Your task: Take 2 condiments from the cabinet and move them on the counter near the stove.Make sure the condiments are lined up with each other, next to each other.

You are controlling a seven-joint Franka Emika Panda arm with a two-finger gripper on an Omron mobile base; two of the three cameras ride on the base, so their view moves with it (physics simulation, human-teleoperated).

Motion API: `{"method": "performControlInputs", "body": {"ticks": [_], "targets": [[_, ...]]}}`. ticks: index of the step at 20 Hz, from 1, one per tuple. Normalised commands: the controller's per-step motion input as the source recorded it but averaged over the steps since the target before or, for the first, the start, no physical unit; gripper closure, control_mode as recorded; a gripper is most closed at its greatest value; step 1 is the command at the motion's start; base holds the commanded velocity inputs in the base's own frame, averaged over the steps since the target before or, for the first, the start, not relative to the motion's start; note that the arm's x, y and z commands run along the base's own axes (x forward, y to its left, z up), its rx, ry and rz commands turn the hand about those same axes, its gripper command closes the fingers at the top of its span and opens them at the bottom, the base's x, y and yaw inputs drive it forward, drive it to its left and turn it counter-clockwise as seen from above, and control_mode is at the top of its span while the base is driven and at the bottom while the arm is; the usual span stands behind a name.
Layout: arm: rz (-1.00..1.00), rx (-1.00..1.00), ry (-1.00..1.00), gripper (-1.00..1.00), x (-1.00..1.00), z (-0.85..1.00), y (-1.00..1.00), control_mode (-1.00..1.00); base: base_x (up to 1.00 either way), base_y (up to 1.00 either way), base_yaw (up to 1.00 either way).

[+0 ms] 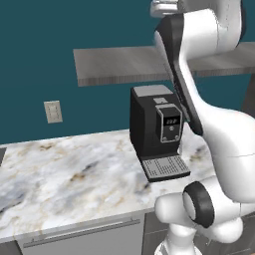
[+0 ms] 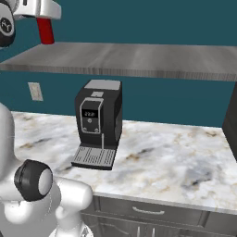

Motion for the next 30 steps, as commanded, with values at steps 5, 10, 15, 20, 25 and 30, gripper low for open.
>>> {"method": "performControlInputs", "body": {"ticks": [5, 10, 15, 20, 25, 30], "targets": [[0.04, 0.00, 0.00, 1.00, -1.00, -0.78, -0.03, -1.00, 0.00, 0.00, 0.00], [0.05, 0.00, 0.00, 1.00, -1.00, -0.71, -0.06, -1.00, 0.00, 0.00, 0.00], [0.06, 0.00, 0.02, 1.00, -0.89, -0.54, -0.01, -1.00, 0.00, 0.00, 0.00], [0.07, 0.00, 0.13, 1.00, -0.15, -0.60, 0.00, -1.00, 0.00, 0.00, 0.00], [0.03, -0.04, 0.11, 1.00, 0.02, -0.59, 0.06, -1.00, 0.00, 0.00, 0.00], [0.00, 0.00, 0.14, 1.00, 0.17, -0.18, 0.01, -1.00, 0.00, 0.00, 0.00]]}}
